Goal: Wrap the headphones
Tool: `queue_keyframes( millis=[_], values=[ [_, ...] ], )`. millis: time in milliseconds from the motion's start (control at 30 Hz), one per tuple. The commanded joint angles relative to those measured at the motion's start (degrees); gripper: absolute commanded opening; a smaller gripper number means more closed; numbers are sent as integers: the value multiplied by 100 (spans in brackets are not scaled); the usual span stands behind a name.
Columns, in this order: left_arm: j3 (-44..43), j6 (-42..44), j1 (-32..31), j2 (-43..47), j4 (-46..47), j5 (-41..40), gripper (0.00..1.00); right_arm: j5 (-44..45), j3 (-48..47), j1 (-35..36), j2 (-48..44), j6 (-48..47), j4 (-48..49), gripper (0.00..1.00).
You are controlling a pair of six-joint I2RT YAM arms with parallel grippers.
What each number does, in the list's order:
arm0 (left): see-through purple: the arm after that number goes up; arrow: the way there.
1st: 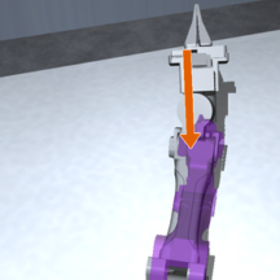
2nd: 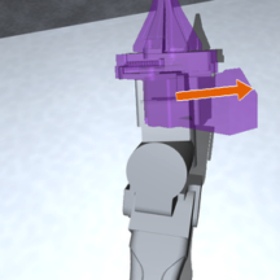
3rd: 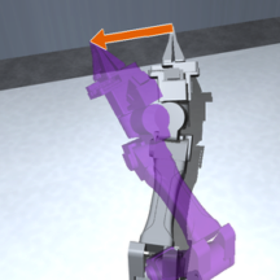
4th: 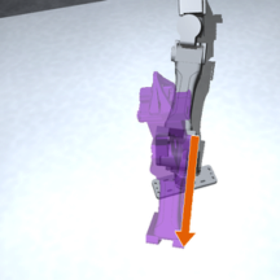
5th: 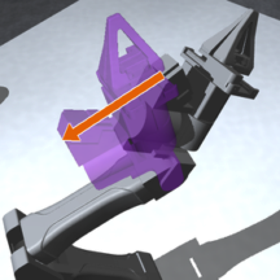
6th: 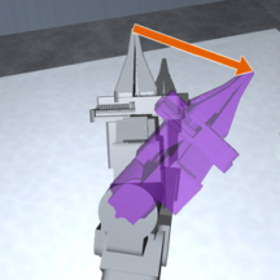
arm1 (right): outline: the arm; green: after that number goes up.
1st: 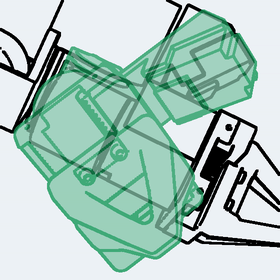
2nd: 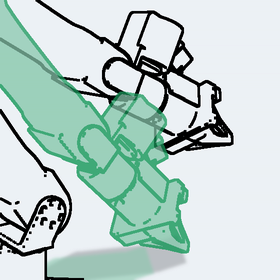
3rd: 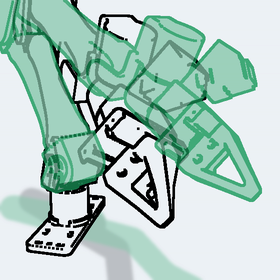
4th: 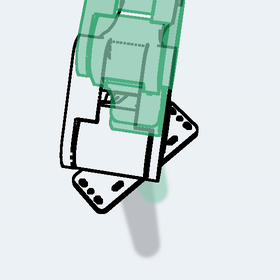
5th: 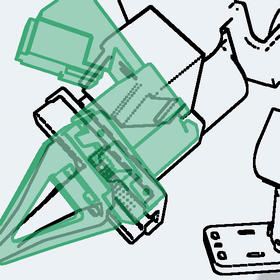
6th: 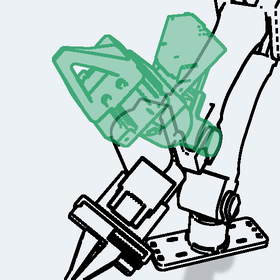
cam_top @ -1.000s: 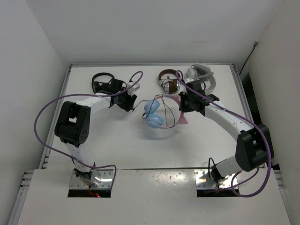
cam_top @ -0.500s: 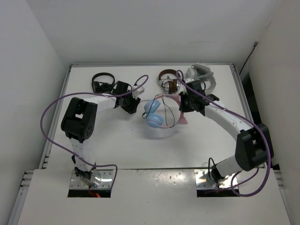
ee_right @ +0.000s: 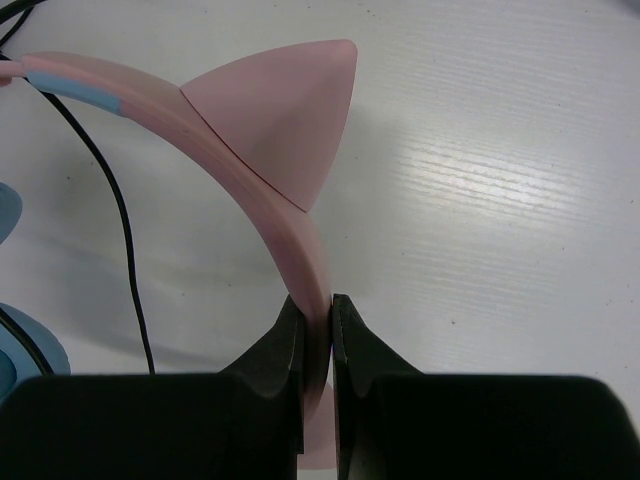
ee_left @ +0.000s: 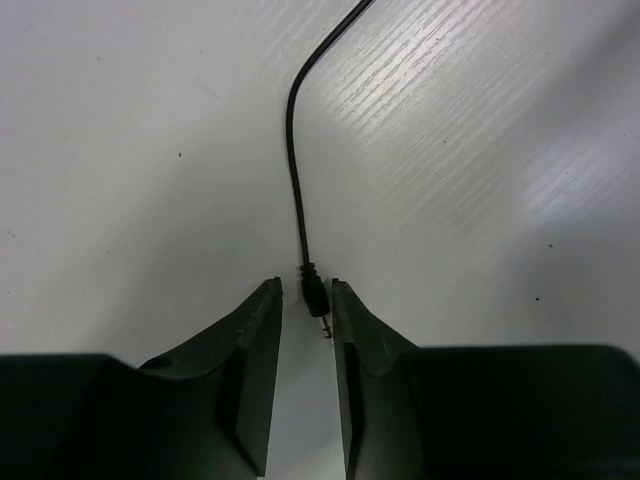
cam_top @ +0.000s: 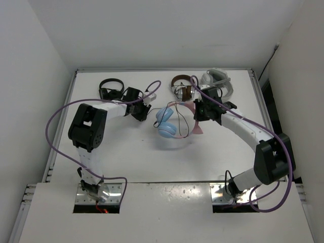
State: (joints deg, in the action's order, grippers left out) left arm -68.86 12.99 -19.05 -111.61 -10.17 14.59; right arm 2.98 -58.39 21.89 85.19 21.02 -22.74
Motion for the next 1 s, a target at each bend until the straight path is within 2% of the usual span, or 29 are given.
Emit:
queue_keyframes(
  millis=[0, 167, 233, 333, 567, 967],
  values=[
    [-163, -43, -38, -62, 33, 9, 31, -149, -173, -18, -64, 201, 411, 0],
    [-347, 212, -143, -247, -239, 62, 16, -149, -173, -71, -64, 253, 411, 0],
    [-347, 212, -196, -247, -309, 62, 0, -149, -173, -71, -64, 254, 411, 0],
    [-190, 274, -196, -72, -258, 236, 0, -149, -173, -176, -64, 315, 411, 0],
    [812, 169, -196, 876, 217, 264, 0, -351, -172, -554, -64, 500, 464, 0],
    [1717, 335, -38, 1598, -72, 141, 0, -571, -173, -791, -222, 622, 411, 0]
  ],
)
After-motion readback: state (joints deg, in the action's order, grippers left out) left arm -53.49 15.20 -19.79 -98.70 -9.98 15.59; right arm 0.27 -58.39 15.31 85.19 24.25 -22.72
